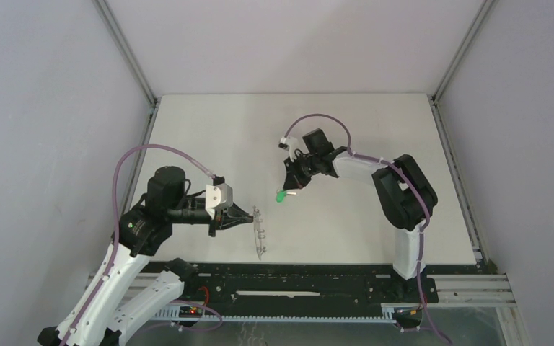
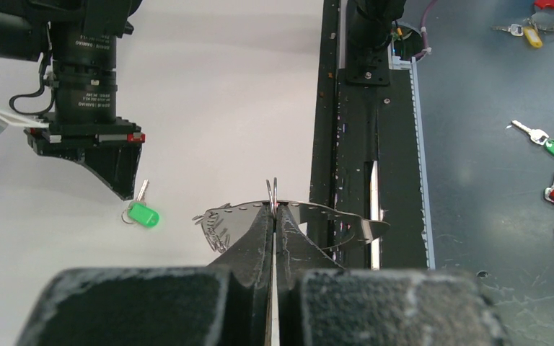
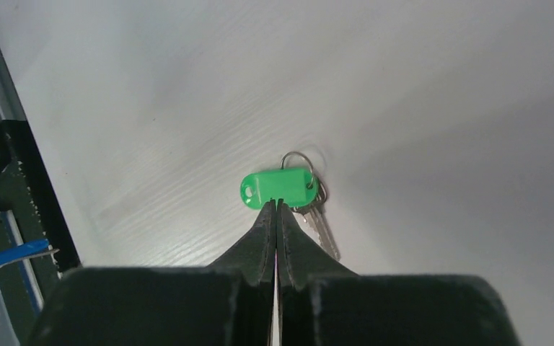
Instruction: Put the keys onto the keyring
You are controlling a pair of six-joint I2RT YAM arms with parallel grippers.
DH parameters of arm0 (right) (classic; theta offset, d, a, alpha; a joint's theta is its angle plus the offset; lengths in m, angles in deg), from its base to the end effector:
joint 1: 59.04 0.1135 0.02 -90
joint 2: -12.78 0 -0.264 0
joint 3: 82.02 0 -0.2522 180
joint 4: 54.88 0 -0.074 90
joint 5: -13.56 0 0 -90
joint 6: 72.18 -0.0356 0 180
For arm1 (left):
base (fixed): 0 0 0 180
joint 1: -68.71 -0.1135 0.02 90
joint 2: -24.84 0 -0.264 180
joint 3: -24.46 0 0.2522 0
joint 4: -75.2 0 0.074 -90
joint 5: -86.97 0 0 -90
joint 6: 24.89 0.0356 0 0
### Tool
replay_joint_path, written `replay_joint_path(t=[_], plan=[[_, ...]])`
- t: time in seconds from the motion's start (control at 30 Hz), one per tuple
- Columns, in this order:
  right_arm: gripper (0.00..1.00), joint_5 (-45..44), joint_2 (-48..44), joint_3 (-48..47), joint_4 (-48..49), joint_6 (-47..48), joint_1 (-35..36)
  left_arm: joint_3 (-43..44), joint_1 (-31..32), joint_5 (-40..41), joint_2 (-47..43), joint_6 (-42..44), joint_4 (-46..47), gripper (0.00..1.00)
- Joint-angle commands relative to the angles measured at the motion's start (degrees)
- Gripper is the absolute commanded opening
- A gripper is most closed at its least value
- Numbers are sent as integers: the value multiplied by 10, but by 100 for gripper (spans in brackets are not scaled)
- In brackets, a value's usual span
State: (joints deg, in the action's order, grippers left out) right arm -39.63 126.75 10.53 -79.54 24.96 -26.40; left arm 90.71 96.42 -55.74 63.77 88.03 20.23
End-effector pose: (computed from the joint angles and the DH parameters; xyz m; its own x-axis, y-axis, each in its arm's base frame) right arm 0.3398 0.2430 0.1623 -0.5580 -0.4756 -0.6800 -0.8239 0.4157 0.3853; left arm 0.0960 -0.0824 0.3508 -0.0257 0.2800 -0.9596 0.9941 0.1082 0.0049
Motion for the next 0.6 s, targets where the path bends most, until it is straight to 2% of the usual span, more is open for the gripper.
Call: replay_joint_path(t=[0.0, 0.03, 0.07, 0.13, 0.2, 0.23, 0.57], plan=[[0, 14, -51, 38, 56, -35, -9, 34, -3, -2, -3, -7, 27, 0], [0, 8, -54, 44, 64, -35, -8, 34, -3, -1, -3, -7, 27, 0], [5, -4, -53, 46, 68, -36, -8, 34, -3, -2, -3, -7, 27, 0], [25, -24, -49, 45, 76, -32, -5, 35, -3, -3, -3, -7, 26, 0], [38, -34, -45, 45, 86, -24, -2, 37, -3, -3, -3, -9, 28, 0], [41, -35, -41, 41, 86, -22, -1, 37, -3, -2, -3, -9, 28, 0], [44, -84, 24, -27, 29, 21, 31, 43, -4, 2, 1, -11, 29, 0]])
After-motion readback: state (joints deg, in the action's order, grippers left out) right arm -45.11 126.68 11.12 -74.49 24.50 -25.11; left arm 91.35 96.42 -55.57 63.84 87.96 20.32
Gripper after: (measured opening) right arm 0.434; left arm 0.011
